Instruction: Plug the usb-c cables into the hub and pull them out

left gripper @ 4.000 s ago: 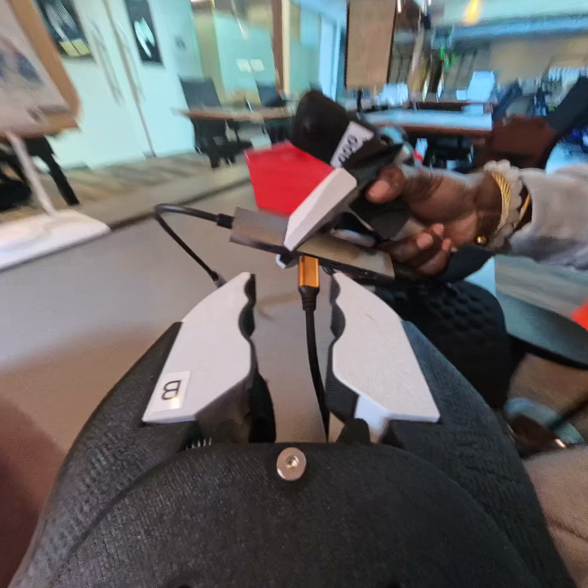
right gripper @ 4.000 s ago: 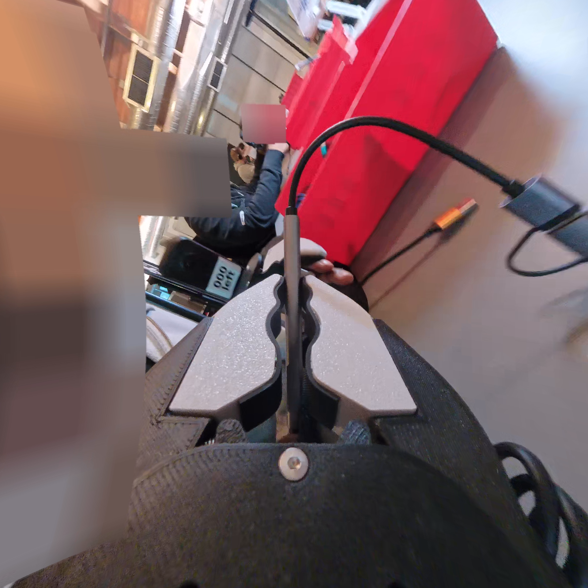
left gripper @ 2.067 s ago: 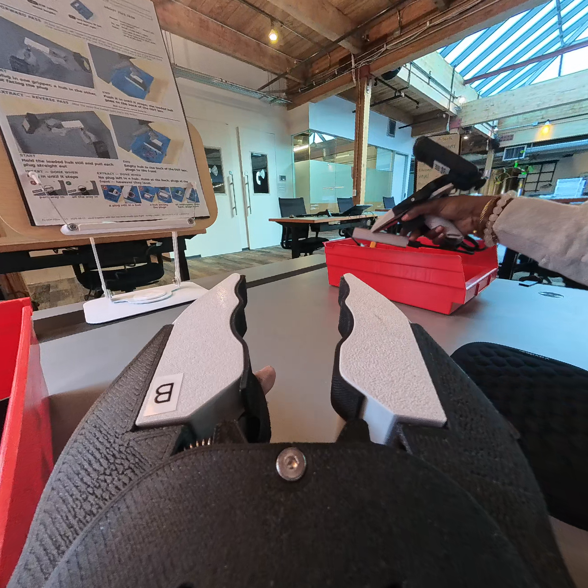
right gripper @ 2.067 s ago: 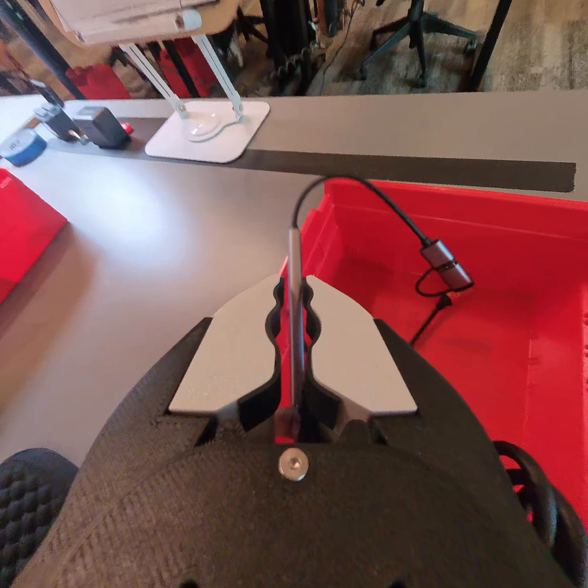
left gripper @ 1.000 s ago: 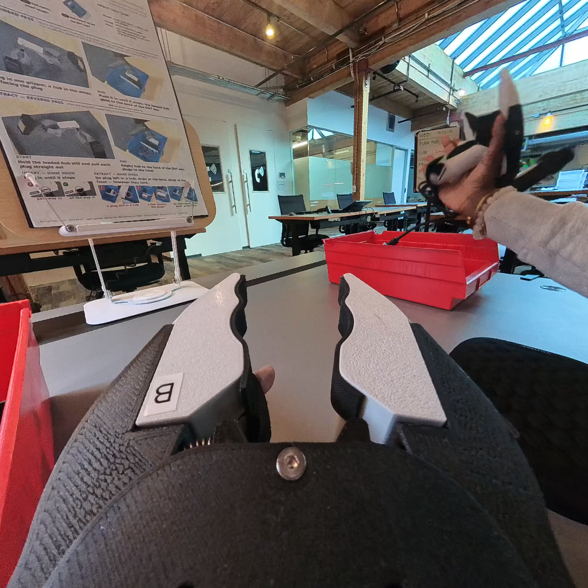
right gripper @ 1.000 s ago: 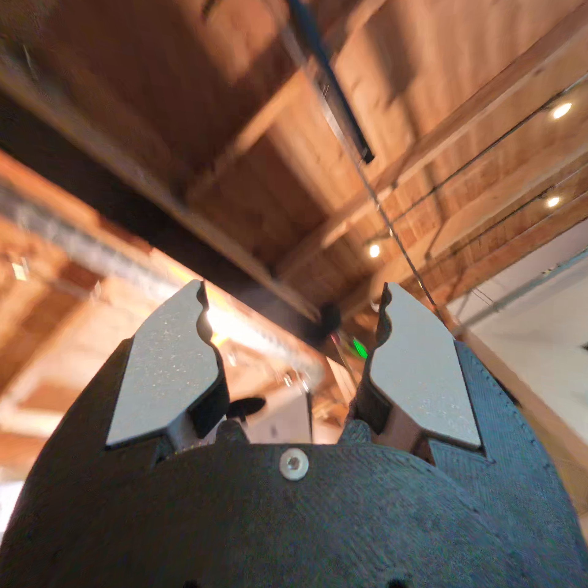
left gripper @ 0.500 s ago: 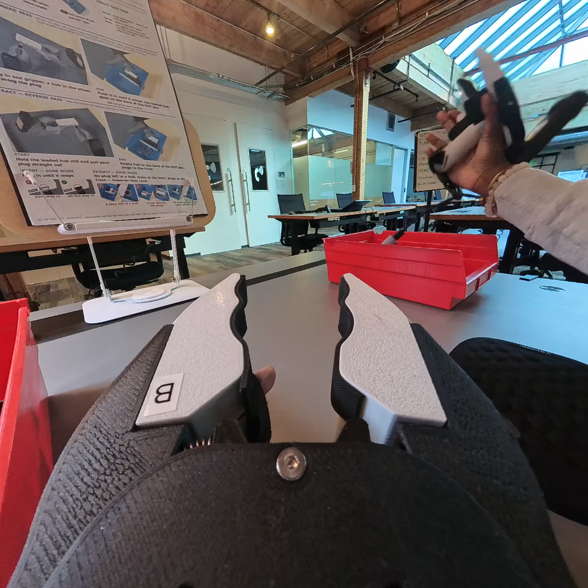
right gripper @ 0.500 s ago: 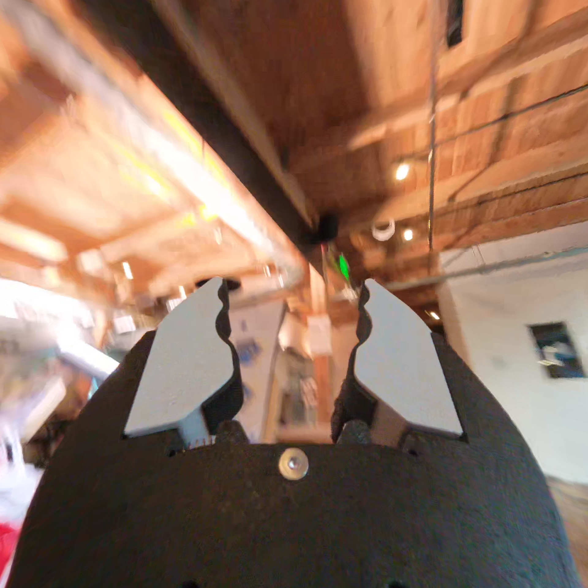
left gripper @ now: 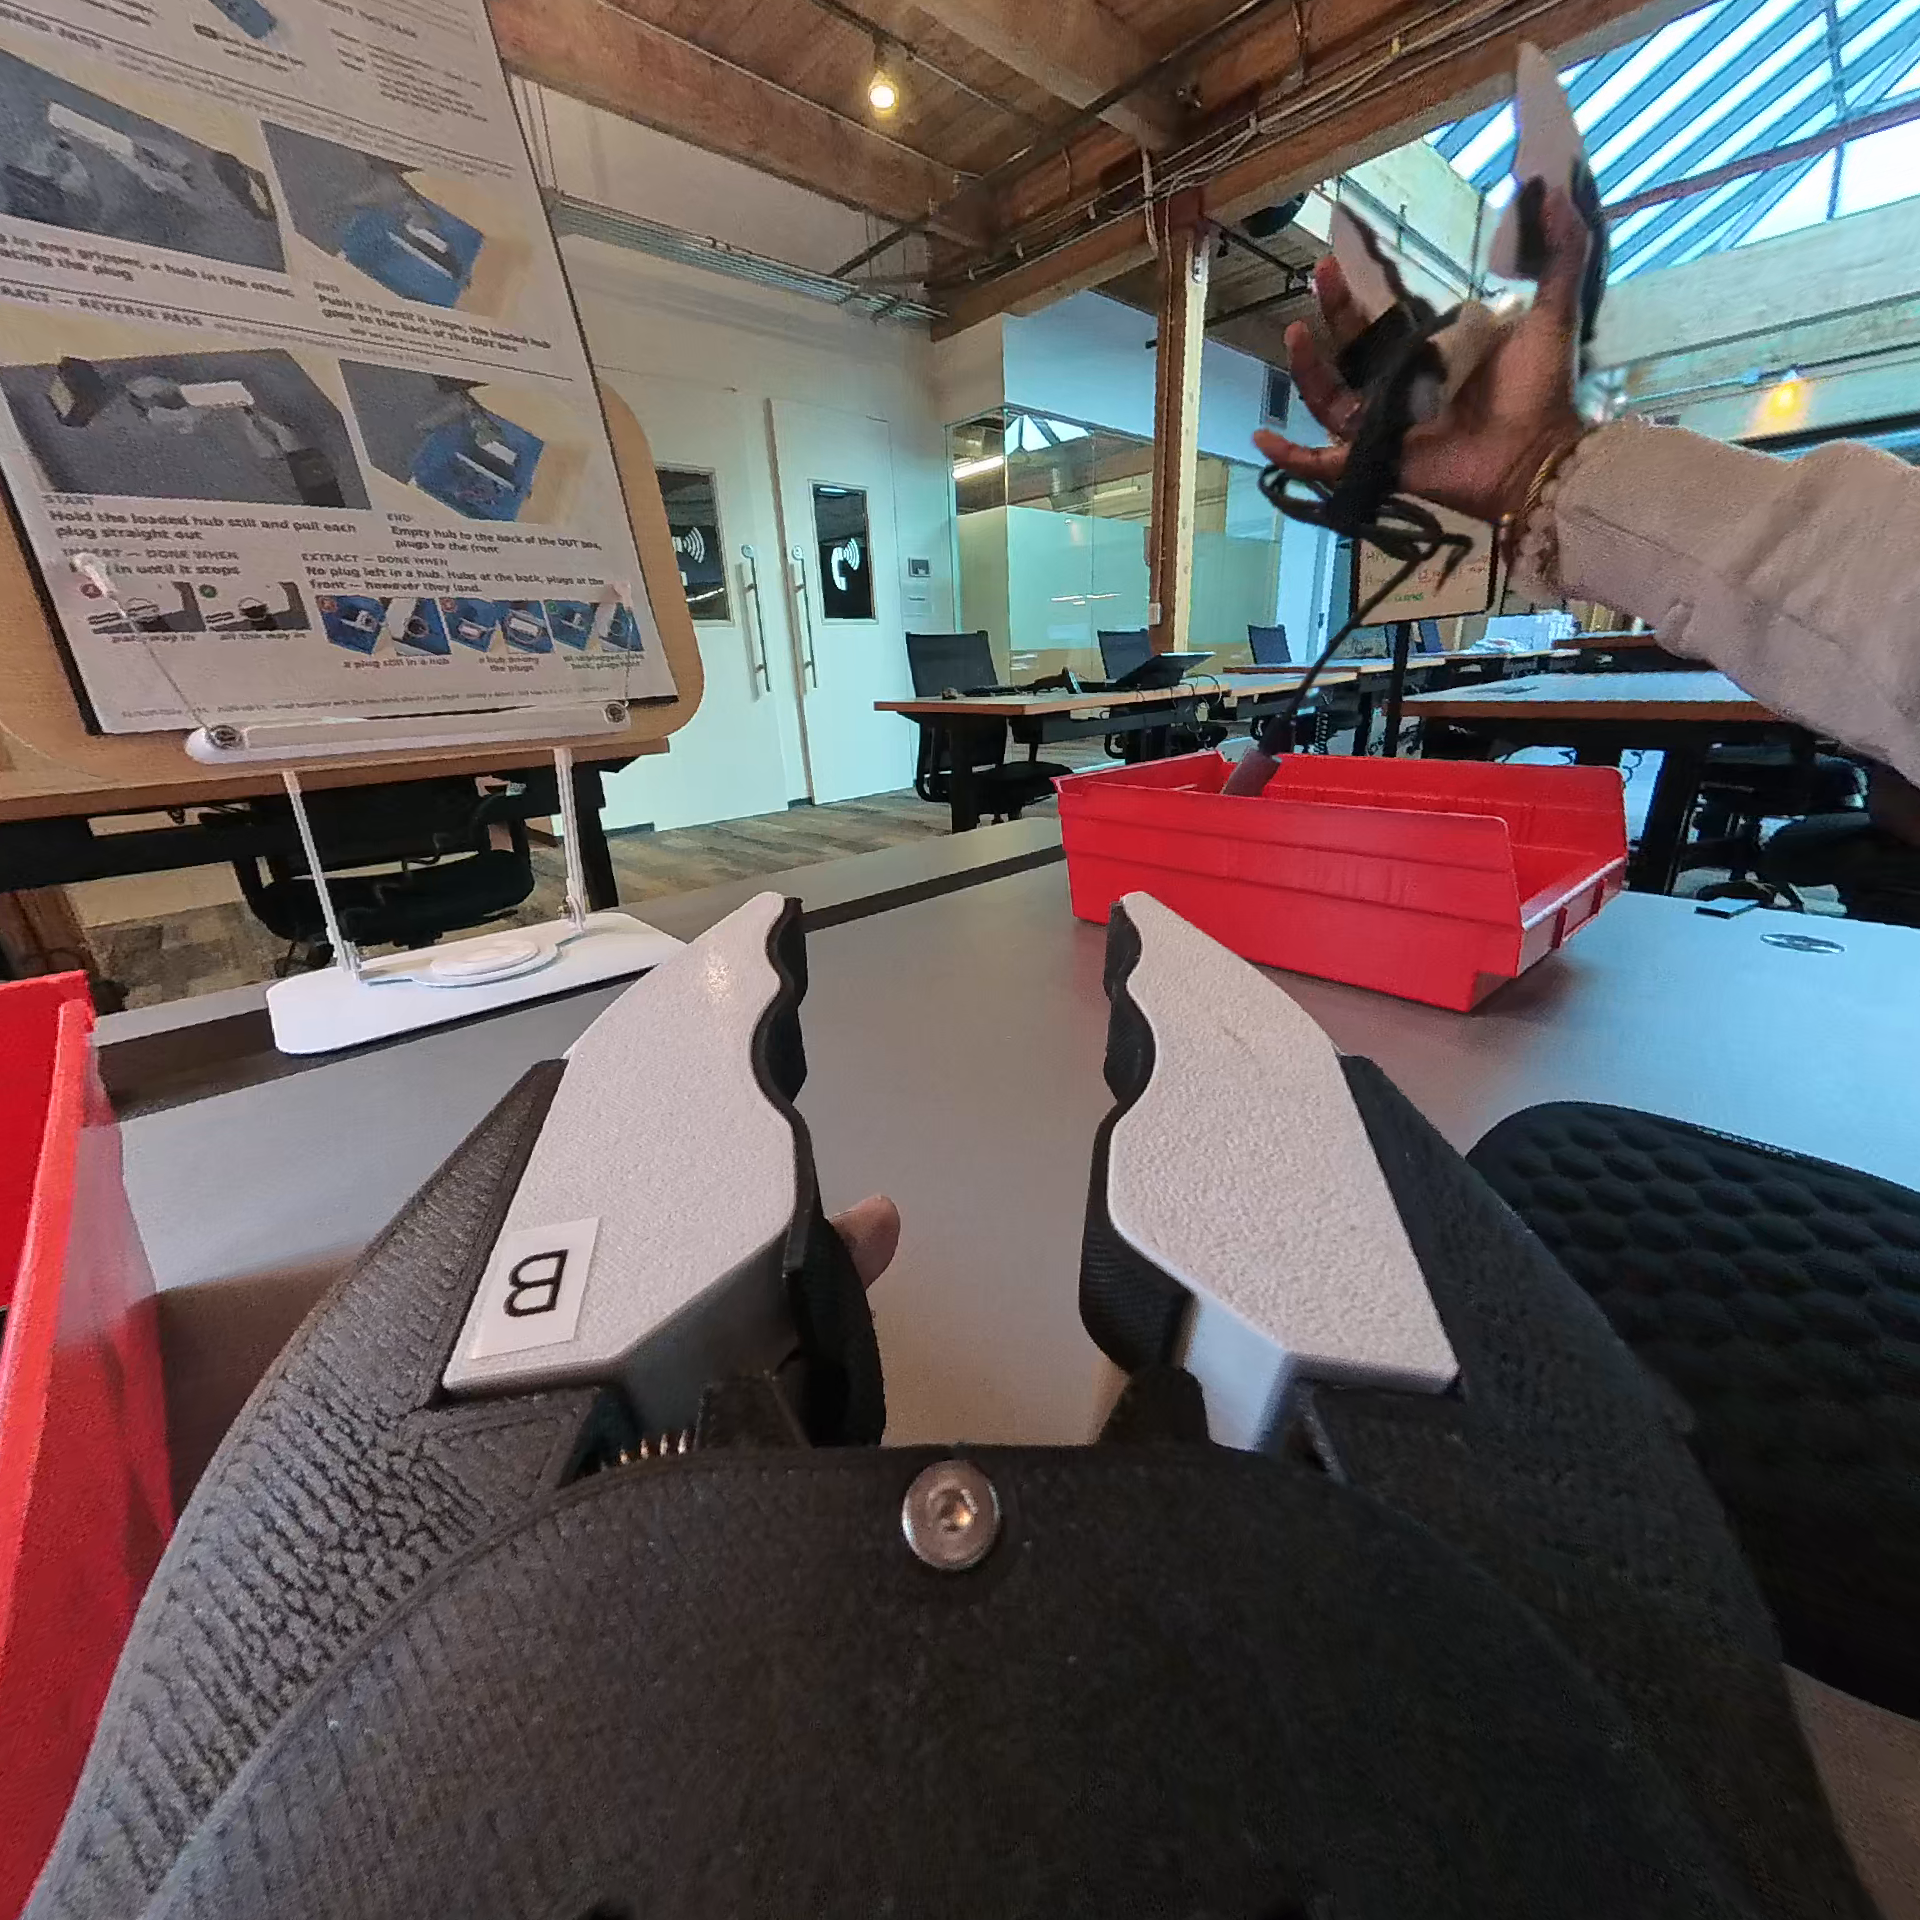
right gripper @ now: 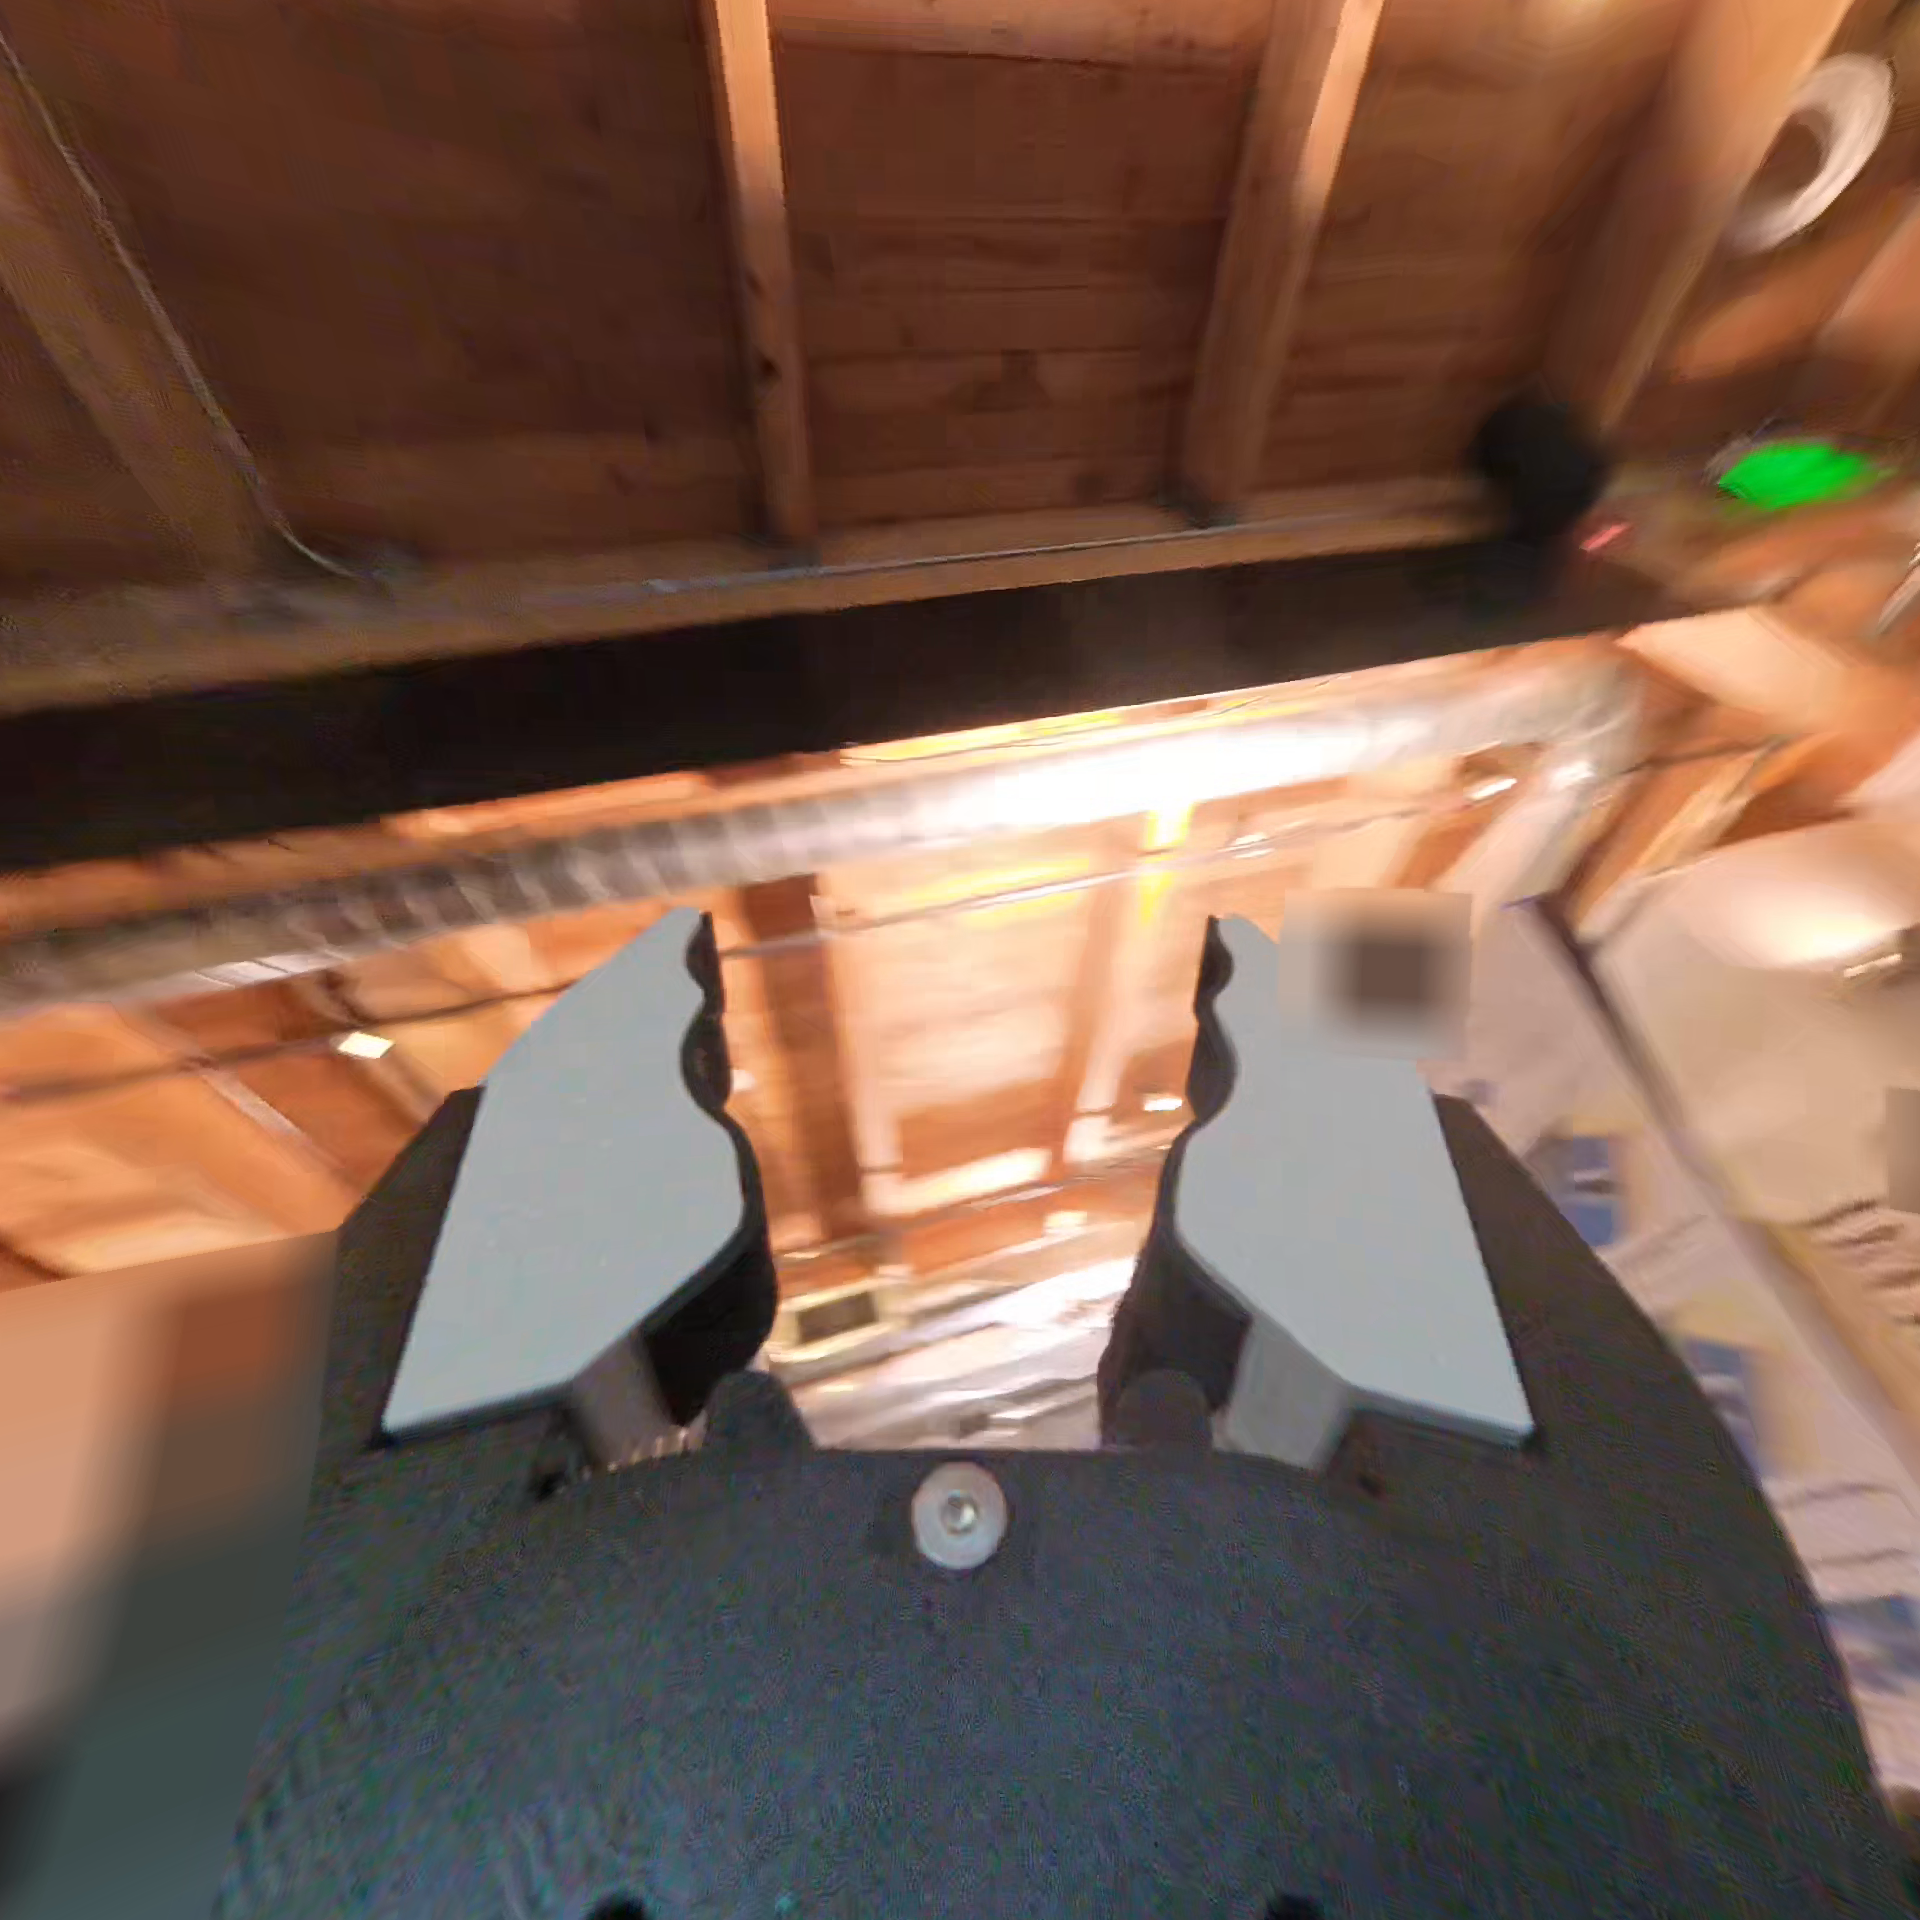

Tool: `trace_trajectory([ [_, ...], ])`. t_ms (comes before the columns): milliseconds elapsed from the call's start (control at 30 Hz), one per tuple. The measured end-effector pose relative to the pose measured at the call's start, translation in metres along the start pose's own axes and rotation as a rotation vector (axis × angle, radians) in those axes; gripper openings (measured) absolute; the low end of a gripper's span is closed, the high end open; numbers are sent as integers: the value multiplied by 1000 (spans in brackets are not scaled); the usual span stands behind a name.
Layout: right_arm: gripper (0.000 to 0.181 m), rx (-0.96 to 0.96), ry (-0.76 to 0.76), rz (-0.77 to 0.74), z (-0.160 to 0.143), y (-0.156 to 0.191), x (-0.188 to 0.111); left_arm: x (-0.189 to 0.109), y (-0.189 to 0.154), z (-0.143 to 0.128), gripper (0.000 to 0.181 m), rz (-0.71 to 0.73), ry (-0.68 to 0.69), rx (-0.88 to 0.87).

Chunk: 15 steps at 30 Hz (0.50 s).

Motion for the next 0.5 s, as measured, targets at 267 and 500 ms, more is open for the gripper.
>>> trace_trajectory([
  [267, 94, 91, -15, 103, 3, -2, -17, 1, 0, 0, 55, -5, 8, -1],
  [500, 83, -810, 707, -98, -64, 17, -10, 5, -3, -1, 55, -11, 44, 24],
])
Point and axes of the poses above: each gripper's, where its closed fingertips meet, x out along the fingers, z out of its top, y = z × x across the jaws, the point moved 10 cm from there along -x, back along the fingers, and after that the axes turned 15 degrees about -z, right-handed, at the moved point
